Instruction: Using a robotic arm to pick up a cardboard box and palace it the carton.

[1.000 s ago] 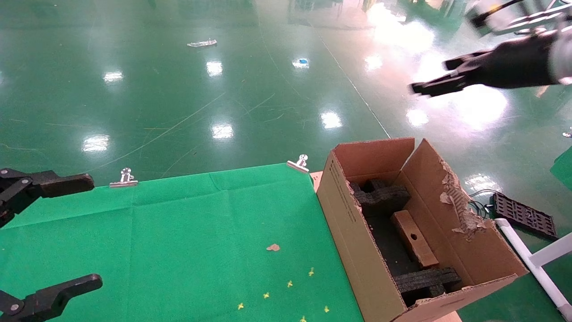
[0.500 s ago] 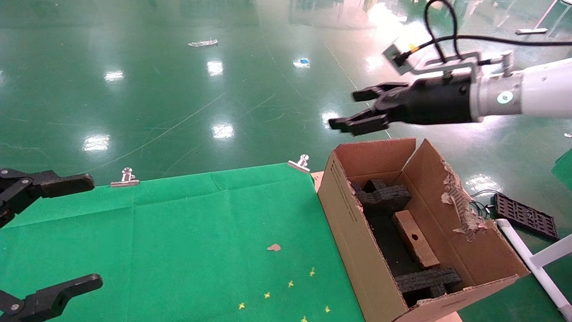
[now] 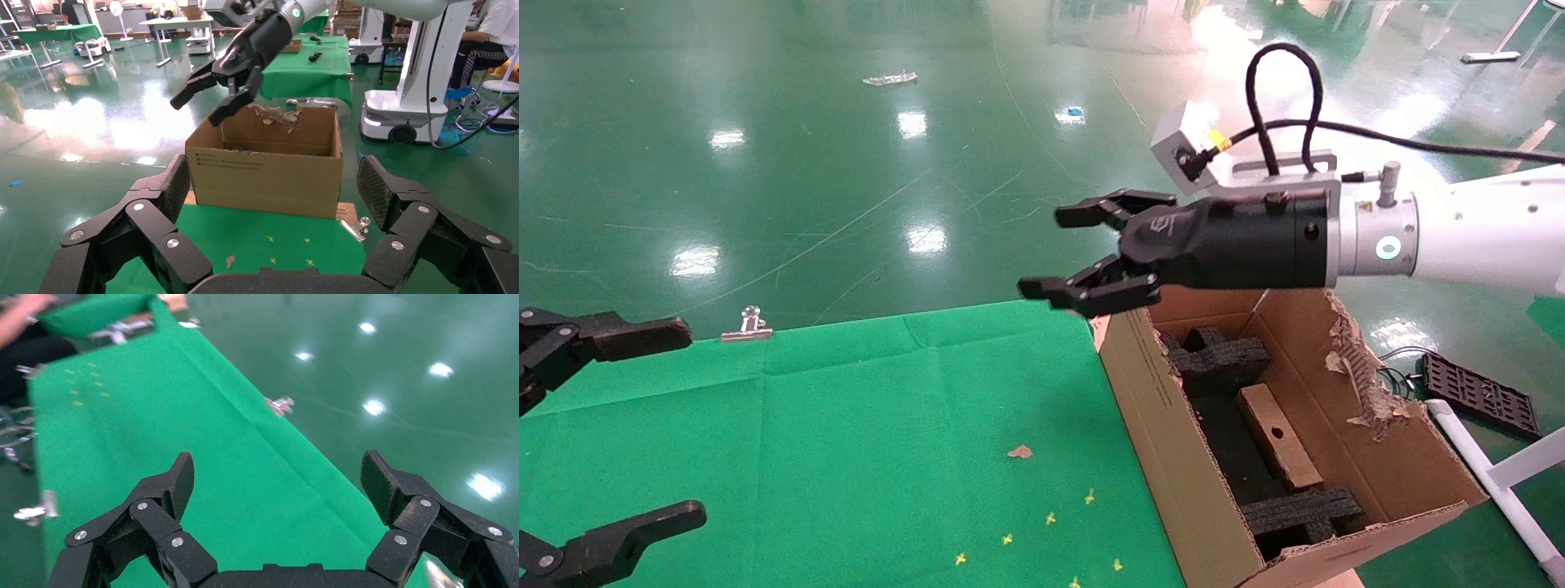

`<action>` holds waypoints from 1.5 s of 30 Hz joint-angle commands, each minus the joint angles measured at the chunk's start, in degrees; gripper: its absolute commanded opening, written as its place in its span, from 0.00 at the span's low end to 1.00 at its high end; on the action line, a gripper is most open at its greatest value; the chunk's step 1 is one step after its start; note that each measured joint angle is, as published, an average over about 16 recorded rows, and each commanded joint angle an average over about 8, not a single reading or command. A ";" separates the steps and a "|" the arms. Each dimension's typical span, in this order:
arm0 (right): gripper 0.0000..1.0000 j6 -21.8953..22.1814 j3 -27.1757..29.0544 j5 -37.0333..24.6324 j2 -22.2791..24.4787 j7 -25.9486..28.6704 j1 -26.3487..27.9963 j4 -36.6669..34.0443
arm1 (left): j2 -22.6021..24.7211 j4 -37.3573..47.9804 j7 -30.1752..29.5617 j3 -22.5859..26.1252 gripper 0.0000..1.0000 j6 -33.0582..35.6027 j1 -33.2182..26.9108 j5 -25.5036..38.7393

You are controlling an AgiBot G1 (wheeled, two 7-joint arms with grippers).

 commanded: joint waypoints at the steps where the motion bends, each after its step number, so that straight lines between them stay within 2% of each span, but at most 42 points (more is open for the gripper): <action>1: 1.00 -0.66 2.26 0.90 0.06 -0.43 -2.24 1.86 | 0.00 0.00 0.00 0.00 1.00 0.00 0.00 0.00; 21: 1.00 -7.15 24.68 9.82 0.63 -4.72 -24.46 20.32 | -0.02 0.00 0.02 0.05 1.00 -0.02 -0.01 -0.03; 27: 1.00 -8.60 29.63 11.82 0.73 -5.63 -29.45 24.40 | -0.02 0.01 0.03 0.05 1.00 -0.03 -0.01 -0.04; 31: 1.00 -9.05 31.09 12.49 0.76 -5.86 -30.95 25.58 | -0.03 0.01 0.03 0.05 1.00 -0.04 0.00 -0.05; 45: 1.00 -8.58 29.53 11.84 0.75 -5.61 -29.32 24.27 | -0.03 0.01 0.03 0.05 1.00 -0.04 0.00 -0.06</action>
